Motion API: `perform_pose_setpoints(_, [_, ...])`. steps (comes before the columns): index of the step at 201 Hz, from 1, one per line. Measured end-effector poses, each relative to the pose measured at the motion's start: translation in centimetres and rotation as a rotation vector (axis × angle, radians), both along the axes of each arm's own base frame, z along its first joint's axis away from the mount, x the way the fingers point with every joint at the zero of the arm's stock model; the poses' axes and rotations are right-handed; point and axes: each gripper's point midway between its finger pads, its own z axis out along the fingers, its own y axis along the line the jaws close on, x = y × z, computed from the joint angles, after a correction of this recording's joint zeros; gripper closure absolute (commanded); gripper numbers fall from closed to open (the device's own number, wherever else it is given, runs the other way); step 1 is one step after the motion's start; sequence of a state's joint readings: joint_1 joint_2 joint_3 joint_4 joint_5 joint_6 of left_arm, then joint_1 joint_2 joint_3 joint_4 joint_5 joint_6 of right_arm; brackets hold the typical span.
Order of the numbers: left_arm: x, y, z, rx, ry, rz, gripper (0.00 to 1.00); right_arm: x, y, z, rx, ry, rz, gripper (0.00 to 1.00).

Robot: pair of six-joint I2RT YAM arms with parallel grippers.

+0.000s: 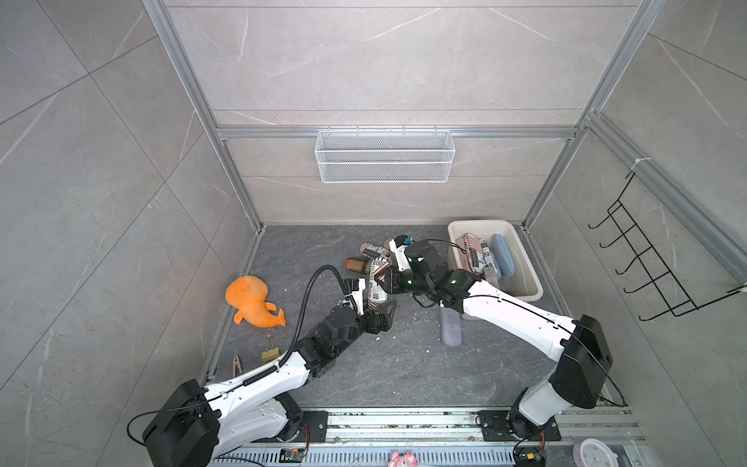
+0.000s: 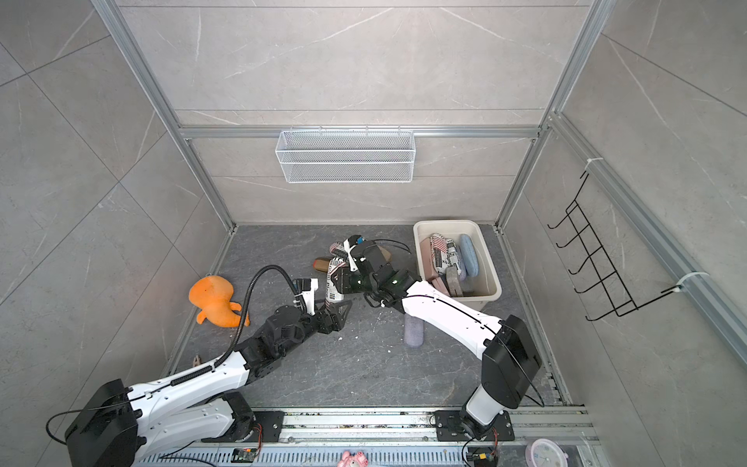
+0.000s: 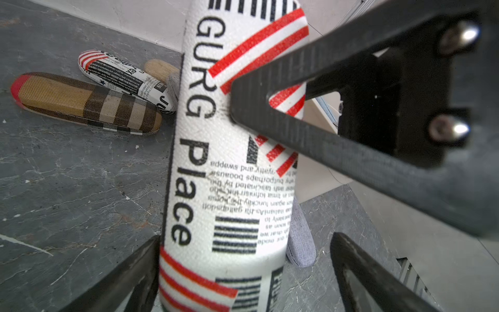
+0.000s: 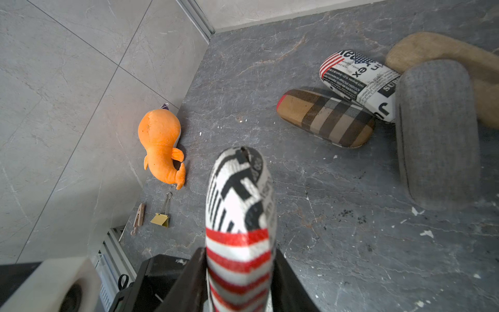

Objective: Put the glasses cases into the storage boxes
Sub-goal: Place the glasses case in the storage box.

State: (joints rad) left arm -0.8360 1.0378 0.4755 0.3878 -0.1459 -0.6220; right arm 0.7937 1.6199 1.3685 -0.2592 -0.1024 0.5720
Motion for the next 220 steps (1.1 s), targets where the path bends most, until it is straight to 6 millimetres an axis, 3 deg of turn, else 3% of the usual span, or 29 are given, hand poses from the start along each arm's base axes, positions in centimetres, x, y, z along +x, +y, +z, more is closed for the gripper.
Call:
perform_pose_setpoints(59, [-1.7, 2.6, -0.2, 0.025, 0.023, 0.030, 0.01, 2.5, -0.3, 3.2, -0.047, -0.119, -0.049, 0.60])
perform_pose_setpoints(96, [-1.5, 6.2, -3.8, 0.157, 0.156, 0.198, 0.02, 4.5, -2.4, 4.7, -0.104, -0.170, -0.102, 0.60])
perform_pose_setpoints(131, [-1.4, 8.5, -6.5, 0.255, 0.250, 0.320, 0.02, 6.4, -7.0, 4.7, -0.200, -0.180, -0.190, 0.60])
perform_pose_setpoints(153, [-1.3, 8.9, -6.8, 0.261, 0.259, 0.348, 0.02, 7.0, -10.8, 5.5, -0.246, -0.187, -0.254, 0.60])
perform_pose_setpoints(192, [-1.2, 9.1, -7.4, 0.282, 0.266, 0.363, 0.02, 6.6, -17.4, 8.0, -0.312, -0.222, -0.371, 0.60])
perform_pose_setpoints(220, [-1.2, 9.1, -8.1, 0.298, 0.278, 0.366, 0.02, 6.0, -21.5, 8.2, -0.368, -0.220, -0.447, 0.60])
